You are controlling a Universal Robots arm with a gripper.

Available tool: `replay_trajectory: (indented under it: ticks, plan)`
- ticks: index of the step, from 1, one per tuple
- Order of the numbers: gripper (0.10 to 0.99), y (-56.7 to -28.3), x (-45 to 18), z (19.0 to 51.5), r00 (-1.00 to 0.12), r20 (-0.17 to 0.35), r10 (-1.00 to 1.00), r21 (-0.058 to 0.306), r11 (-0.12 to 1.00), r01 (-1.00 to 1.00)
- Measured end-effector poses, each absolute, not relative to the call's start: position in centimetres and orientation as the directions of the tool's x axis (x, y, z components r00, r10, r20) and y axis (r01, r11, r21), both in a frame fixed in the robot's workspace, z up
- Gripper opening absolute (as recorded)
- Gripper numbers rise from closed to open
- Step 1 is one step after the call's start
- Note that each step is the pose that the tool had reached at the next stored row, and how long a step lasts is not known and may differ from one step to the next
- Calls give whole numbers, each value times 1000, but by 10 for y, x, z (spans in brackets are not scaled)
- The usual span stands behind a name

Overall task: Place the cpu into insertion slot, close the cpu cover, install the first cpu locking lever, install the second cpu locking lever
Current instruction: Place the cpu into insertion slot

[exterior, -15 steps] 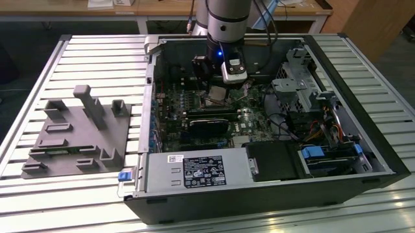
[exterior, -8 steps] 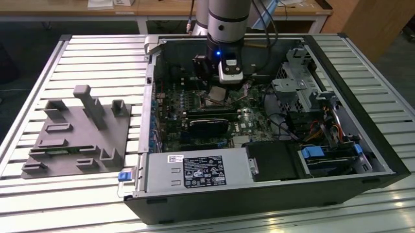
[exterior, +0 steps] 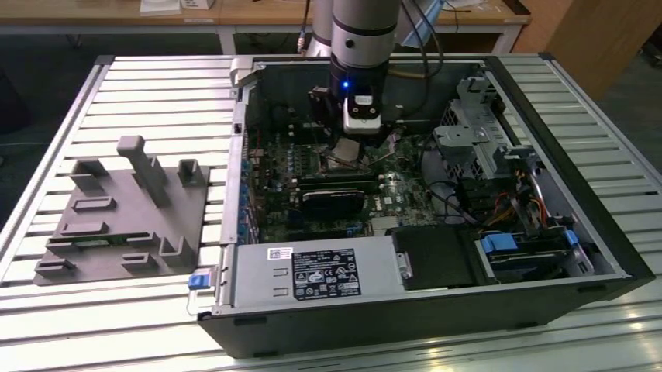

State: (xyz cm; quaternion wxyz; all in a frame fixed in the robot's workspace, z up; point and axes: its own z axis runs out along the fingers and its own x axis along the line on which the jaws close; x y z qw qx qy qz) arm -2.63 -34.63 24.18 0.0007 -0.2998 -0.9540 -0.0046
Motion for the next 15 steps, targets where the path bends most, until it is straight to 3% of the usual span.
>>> replay_trajectory:
  ticks: [15]
  plan:
    - [541, -346, -26, 241, -700, 2, 714, 6, 700, 714]
